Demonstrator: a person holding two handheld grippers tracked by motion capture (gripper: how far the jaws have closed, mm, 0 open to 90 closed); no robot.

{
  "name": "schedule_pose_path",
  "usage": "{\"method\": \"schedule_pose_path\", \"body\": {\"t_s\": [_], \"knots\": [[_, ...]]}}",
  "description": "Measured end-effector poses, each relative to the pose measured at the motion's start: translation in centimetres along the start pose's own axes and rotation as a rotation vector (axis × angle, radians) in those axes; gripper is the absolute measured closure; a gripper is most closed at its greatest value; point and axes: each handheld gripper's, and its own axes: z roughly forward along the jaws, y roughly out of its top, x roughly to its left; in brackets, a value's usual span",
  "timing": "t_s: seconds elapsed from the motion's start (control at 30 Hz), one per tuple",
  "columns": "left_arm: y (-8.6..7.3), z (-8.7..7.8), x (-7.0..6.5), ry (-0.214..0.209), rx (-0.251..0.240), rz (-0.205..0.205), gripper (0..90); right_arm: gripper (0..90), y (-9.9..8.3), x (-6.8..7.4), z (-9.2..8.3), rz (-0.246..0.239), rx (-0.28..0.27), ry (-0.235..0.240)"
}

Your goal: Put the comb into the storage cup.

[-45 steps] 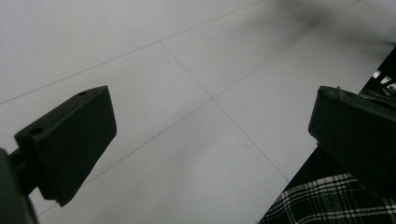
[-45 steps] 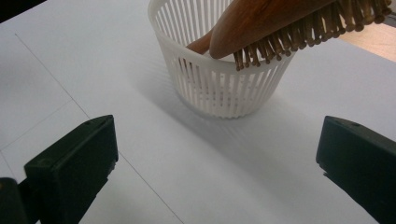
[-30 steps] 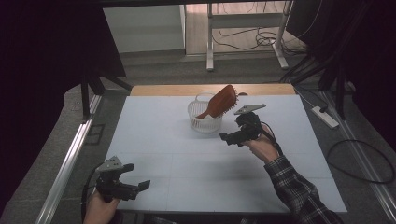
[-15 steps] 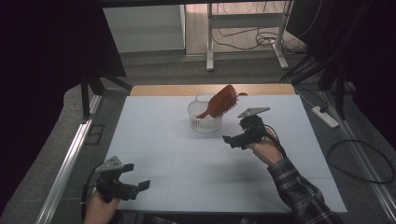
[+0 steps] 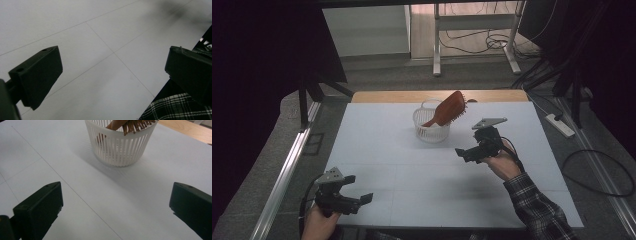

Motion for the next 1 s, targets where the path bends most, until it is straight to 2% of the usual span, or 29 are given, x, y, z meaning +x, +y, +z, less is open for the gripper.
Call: {"method": "schedule_pose_path", "body": {"t_s": [1.0], "knots": [[0.0, 0.0, 0.0, -0.001, 0.001, -0.002, 1.4, 0.0, -1.8, -0.1, -2.0, 0.002, 0.019, 0.015]]}}
